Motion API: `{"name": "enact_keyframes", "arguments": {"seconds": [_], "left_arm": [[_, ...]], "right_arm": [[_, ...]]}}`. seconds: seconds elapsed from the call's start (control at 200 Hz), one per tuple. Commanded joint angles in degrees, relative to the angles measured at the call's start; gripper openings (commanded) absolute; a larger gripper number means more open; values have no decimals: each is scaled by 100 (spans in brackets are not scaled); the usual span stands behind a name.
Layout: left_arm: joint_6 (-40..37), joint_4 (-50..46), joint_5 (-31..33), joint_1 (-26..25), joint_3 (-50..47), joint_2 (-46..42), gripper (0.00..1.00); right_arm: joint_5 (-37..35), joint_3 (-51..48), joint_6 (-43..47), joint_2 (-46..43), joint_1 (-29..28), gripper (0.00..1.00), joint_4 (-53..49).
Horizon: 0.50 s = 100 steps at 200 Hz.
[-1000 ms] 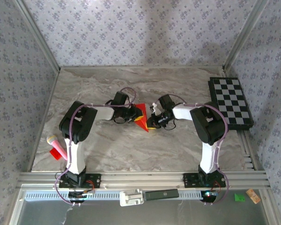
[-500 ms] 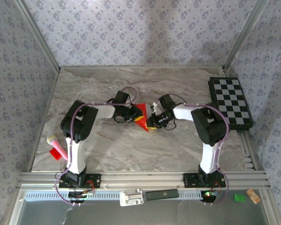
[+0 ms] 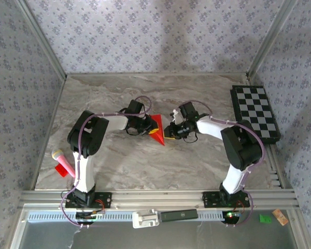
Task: Fold a paper plane with a square sheet of paper (pick it up from the middle)
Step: Fourth fold the wing at the center of the table.
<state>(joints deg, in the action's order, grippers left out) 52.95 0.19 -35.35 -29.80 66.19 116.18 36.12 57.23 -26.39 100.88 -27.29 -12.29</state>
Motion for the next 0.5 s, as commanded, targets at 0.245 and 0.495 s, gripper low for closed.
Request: {"name": "enact_keyframes", "arguments": {"seconds": [0.245,0.495], "left_arm": [[-30,-405,149,-44,-9,313,17],[6,-370,125,-43,-19,335,18]], "right_arm": [[-381,516,-164,487,-475,11,-186],[-369,448,-208,669,-523,11,-223]]}}
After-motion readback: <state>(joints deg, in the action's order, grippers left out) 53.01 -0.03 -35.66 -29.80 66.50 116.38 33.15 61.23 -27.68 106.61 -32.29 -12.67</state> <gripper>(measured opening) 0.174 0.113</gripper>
